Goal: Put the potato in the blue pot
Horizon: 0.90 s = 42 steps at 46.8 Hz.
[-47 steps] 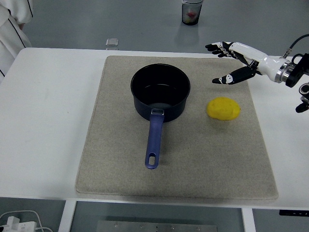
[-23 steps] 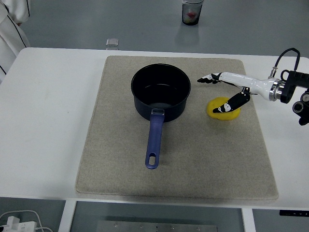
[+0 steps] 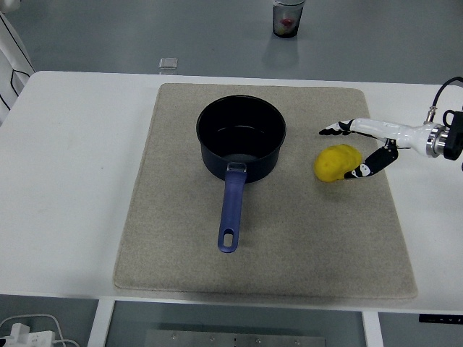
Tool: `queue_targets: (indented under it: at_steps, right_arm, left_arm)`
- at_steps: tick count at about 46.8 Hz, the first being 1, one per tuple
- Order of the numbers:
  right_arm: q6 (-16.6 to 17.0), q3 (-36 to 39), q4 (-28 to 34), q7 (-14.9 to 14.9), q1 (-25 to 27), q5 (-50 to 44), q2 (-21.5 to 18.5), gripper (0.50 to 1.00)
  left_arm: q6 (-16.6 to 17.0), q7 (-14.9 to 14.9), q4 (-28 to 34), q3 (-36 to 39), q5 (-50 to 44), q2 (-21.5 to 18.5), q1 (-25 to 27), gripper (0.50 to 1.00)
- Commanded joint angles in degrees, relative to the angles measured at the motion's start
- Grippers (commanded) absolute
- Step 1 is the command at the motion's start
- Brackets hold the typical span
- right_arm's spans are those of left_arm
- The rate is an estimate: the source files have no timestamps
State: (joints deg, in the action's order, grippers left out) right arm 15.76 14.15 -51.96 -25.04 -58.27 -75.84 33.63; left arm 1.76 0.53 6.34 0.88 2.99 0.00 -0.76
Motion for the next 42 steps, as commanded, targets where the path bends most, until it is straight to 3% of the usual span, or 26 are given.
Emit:
queue_targets:
  at_steps: [1,34,39,42]
  right_arm:
    - [-0.1,0.1,-0.4,0.0,0.1,0.2,1.1,0.932]
    - [-1.8,0.2,-0.9,0.0,1.9,-0.7,-0.3,0.928]
    - [-2.8,0.1,-0.9,0.0,2.3,-1.8,-1.0,0.909]
    - [-3.2,0.1,-0.9,0.0,2.6,-1.9,-1.1,0.871]
  left_arm:
    - [0.0,0.0,0.0,0.0,0.0,0.0,0.0,0.996]
    - [0.0,0.0,0.0,0.0,0.0,0.0,0.0,0.996]
    - [0.0,0.0,0.0,0.0,0.0,0.0,0.1,0.996]
    - [0.0,0.0,0.0,0.0,0.0,0.0,0.0,0.996]
